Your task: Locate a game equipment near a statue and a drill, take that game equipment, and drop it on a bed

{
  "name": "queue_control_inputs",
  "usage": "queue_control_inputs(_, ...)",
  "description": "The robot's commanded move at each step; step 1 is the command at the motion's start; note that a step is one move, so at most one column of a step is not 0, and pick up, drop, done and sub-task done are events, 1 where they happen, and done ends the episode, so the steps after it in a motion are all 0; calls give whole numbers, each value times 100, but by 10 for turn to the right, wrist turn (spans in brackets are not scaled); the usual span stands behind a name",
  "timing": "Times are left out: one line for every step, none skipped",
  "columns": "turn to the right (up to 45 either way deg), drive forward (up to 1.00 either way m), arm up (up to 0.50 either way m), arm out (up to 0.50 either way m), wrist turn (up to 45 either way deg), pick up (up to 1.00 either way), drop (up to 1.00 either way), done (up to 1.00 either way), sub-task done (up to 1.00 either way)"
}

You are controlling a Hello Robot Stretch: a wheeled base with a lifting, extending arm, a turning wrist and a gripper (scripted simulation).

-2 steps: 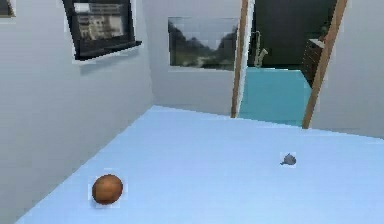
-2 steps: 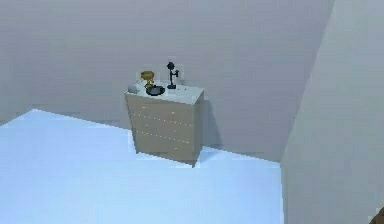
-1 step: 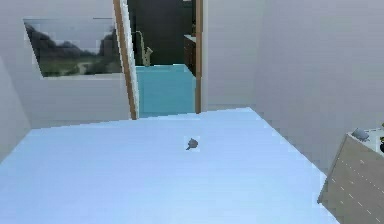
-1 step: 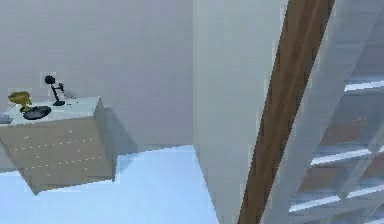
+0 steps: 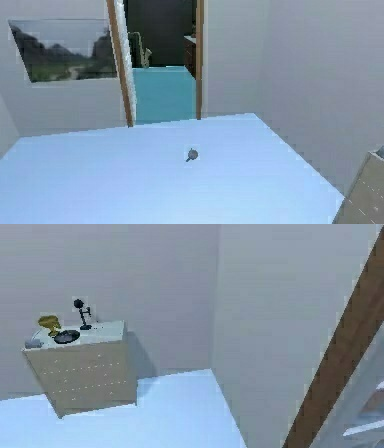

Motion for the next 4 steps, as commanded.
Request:
queue_control_inputs(450,0,0,0,0,0,0,0,0)
queue_control_inputs(300,0,0,0,0,0,0,0,0)
queue_control_inputs(0,15,0,0,0,0,0,0,0)
queue_control_inputs(-450,0,0,0,0,0,0,0,0)
